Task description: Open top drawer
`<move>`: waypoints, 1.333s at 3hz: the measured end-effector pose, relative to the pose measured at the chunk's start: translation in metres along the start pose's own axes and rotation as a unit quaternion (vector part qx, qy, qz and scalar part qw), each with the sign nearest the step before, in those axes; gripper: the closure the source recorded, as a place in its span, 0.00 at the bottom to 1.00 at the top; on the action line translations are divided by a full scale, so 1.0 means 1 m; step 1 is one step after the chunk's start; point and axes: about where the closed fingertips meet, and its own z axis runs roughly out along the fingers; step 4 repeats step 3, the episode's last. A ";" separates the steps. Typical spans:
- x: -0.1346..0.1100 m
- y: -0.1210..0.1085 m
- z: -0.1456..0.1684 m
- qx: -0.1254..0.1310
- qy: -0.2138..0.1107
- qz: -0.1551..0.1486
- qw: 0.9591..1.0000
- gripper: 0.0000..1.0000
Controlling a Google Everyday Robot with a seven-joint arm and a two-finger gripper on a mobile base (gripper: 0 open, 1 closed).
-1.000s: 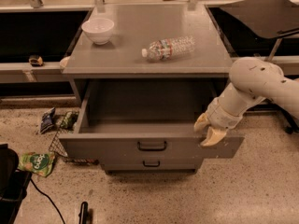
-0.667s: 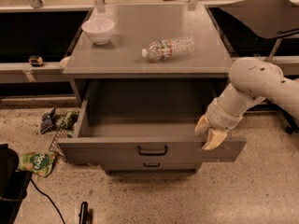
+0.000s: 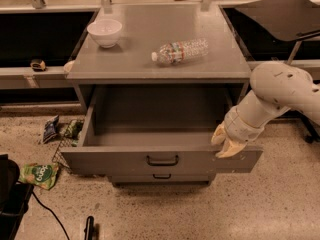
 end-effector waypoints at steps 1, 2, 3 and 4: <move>0.000 0.000 0.000 0.000 0.000 0.000 1.000 0.58; 0.000 0.000 0.000 0.000 0.000 0.000 1.000 0.35; 0.001 0.001 -0.004 0.007 -0.002 -0.003 1.000 0.12; 0.001 0.001 -0.004 0.007 -0.002 -0.003 1.000 0.12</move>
Offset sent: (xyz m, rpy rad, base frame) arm 0.0000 0.0000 0.0000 0.0000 0.0000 0.0000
